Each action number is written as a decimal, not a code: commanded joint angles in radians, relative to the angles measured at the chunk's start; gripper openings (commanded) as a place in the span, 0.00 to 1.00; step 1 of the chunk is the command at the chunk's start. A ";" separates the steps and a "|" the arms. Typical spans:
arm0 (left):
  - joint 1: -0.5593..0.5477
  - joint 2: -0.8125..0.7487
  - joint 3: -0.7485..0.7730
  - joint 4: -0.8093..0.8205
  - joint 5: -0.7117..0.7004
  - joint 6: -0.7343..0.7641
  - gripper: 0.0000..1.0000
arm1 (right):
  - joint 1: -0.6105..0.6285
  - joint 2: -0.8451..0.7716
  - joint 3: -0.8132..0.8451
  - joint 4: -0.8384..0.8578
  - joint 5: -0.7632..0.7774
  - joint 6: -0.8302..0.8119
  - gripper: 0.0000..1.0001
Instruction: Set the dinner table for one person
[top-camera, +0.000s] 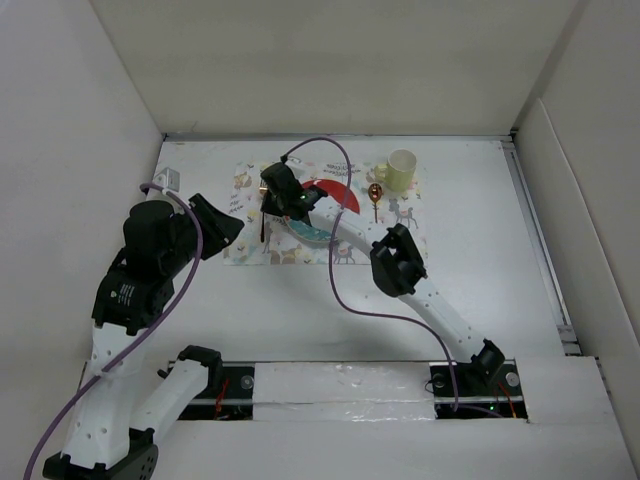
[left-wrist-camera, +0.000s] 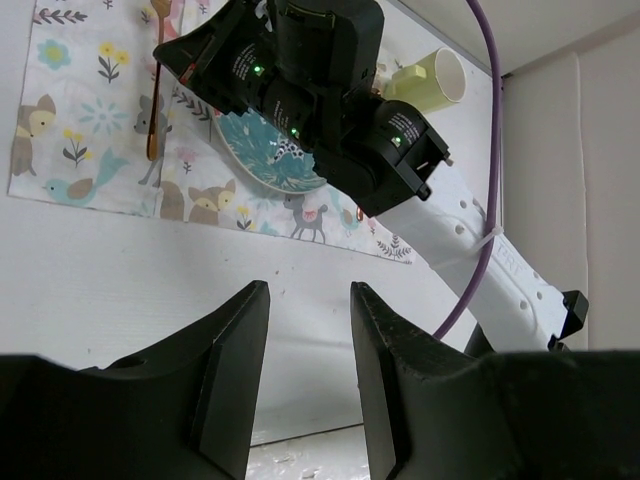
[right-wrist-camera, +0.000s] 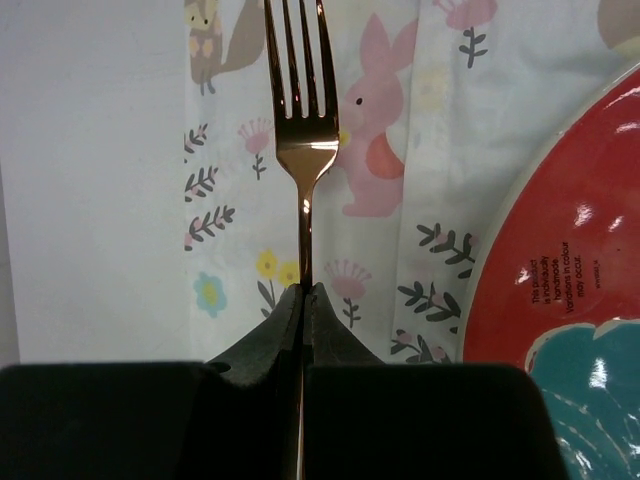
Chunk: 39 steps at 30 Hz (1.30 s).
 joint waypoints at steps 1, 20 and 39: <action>-0.005 -0.015 -0.014 0.019 -0.007 0.009 0.35 | -0.006 0.014 -0.006 0.055 0.003 0.016 0.00; -0.005 -0.002 0.015 0.029 -0.042 0.008 0.38 | -0.006 -0.076 -0.073 0.104 -0.098 -0.013 0.52; -0.005 0.229 0.294 0.318 -0.068 0.032 0.64 | -0.238 -1.604 -1.005 0.047 0.022 -0.315 1.00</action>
